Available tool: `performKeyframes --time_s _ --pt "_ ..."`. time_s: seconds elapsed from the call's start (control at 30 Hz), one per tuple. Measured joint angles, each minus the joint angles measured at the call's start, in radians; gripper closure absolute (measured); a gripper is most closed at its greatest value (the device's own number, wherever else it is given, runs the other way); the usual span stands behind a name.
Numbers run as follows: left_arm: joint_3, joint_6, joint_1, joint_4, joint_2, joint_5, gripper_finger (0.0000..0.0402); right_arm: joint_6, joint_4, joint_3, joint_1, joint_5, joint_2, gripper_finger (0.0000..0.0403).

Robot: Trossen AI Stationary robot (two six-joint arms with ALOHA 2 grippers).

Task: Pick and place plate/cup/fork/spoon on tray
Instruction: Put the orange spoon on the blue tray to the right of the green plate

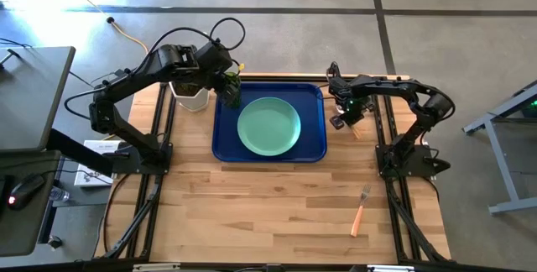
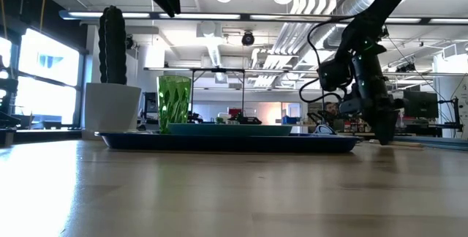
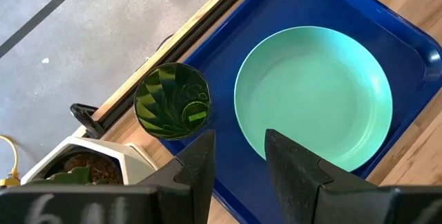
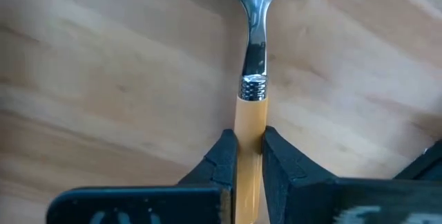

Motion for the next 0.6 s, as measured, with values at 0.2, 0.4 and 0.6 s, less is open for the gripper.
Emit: performKeyframes --time_s 0.2,0.4,0.6 --pt "0.000 0.034 0.000 0.001 0.000 0.000 0.0287 0.034 -0.023 0.020 0.029 -0.034 0.000 0.0385" --pt "0.000 0.094 0.000 0.036 0.000 0.000 0.0287 0.093 -0.045 0.065 0.075 -0.043 -0.002 0.0385" --pt "0.000 0.169 0.000 0.045 0.000 0.000 0.0287 0.163 -0.083 0.138 0.127 -0.047 -0.002 0.0387"
